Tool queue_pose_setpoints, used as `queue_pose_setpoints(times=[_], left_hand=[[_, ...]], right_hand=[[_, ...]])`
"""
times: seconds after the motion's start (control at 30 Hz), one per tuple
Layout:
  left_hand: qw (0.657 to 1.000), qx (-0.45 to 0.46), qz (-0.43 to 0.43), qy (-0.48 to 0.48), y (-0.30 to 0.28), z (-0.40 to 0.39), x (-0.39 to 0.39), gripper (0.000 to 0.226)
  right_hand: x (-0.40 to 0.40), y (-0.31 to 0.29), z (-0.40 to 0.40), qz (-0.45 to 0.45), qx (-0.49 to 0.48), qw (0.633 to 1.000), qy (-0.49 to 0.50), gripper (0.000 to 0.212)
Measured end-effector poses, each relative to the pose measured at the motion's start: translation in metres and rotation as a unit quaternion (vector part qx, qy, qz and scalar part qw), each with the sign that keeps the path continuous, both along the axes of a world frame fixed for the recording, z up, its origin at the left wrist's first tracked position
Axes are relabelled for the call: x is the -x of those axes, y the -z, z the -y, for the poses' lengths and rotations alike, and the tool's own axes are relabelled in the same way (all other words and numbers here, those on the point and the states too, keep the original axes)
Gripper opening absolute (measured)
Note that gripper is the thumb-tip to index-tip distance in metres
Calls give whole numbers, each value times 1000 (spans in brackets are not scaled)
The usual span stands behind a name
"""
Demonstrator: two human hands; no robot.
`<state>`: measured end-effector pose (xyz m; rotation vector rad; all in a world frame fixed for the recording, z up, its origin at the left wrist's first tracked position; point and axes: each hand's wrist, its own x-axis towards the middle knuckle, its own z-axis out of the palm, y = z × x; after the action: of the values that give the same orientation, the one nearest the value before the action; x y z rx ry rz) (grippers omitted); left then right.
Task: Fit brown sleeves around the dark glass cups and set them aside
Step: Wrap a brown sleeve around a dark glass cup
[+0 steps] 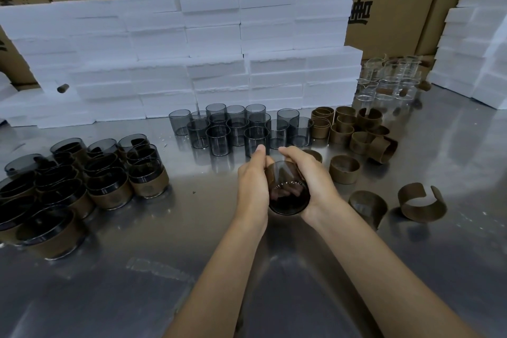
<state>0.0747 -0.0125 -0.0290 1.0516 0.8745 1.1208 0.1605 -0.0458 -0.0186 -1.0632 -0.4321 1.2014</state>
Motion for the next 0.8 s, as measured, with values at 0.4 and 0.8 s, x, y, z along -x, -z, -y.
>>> queue_pose_setpoints(times=[0.4, 0.8], left_hand=[[974, -35, -91, 204, 2, -4, 3, 60], [989, -124, -24, 75, 1, -8, 1, 67]], right_hand=[[-26, -3, -1, 184, -91, 967, 152, 41], [-27, 9, -12, -118, -84, 989, -32, 48]])
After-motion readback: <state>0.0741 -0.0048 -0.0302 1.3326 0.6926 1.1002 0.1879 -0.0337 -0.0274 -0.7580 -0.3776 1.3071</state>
